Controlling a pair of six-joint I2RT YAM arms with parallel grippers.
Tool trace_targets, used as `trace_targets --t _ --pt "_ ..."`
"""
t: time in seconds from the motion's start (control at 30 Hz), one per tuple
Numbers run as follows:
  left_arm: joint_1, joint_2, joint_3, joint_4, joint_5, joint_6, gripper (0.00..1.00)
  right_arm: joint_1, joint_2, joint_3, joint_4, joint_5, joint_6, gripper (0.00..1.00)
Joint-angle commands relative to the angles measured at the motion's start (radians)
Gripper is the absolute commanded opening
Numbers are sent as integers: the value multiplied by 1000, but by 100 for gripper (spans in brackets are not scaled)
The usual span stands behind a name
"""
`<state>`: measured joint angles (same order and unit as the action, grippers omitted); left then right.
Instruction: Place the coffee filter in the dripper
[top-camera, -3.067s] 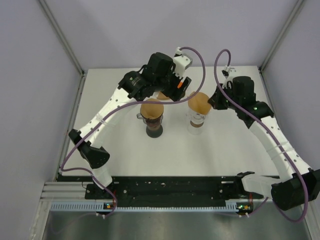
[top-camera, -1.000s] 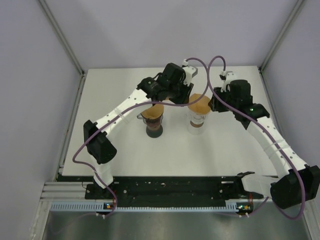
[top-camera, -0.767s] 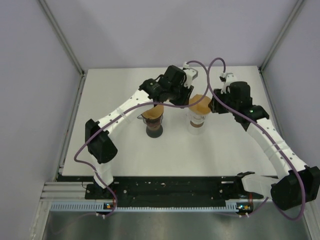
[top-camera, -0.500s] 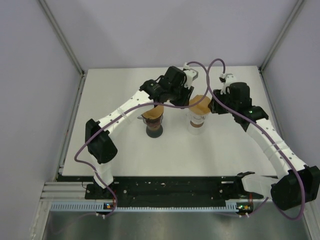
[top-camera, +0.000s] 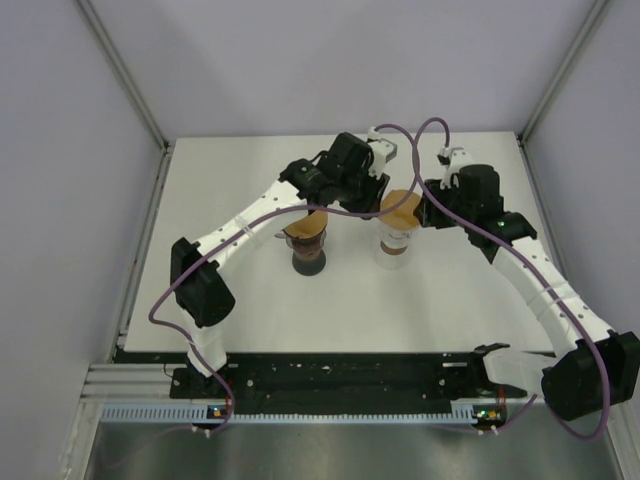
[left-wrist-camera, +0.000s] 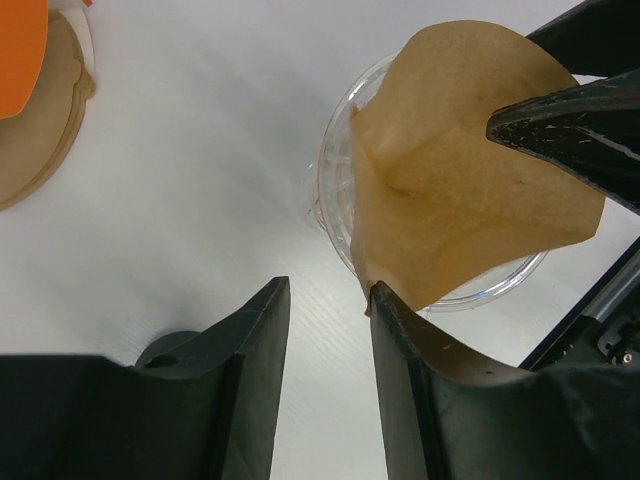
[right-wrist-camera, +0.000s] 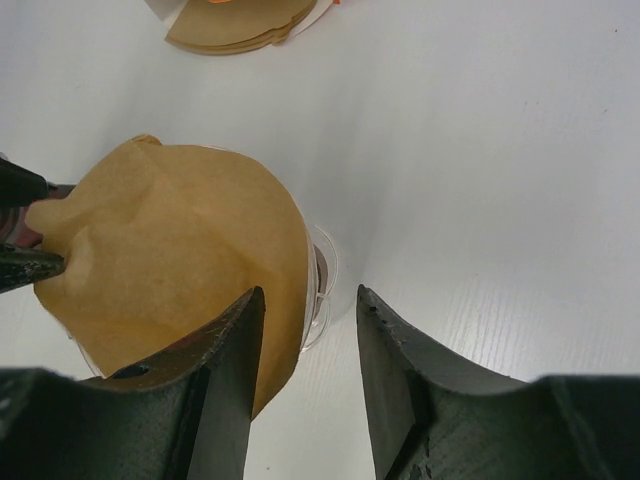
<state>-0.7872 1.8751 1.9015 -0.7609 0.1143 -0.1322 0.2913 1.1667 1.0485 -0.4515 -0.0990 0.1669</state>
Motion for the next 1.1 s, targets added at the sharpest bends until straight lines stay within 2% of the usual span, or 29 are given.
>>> trace_targets --t 0.0,0.33,0.37,0.43,0.53,0.6,0.83,1.07 --pt "-6 -27 71 -3 44 2 45 -4 -35 87 4 -18 -27 43" --pt "-3 -45 80 -15 38 6 54 -6 -29 215 -68 -5 -78 46" --pt "-1 -48 87 -17 32 2 54 -6 -29 235 -78 -13 -73 41" --pt "9 -60 91 -17 19 -13 54 -3 -29 261 -84 -54 -54 24" --pt "29 -80 88 -17 19 -55 54 9 -3 284 -102 -111 -26 8" --pt "48 -88 79 -15 41 -99 53 23 39 306 -150 -93 -6 0" --pt "88 -91 45 1 119 -214 52 138 189 366 -286 67 20 0" --pt "88 -60 -1 34 179 -254 56 169 246 383 -323 153 55 0"
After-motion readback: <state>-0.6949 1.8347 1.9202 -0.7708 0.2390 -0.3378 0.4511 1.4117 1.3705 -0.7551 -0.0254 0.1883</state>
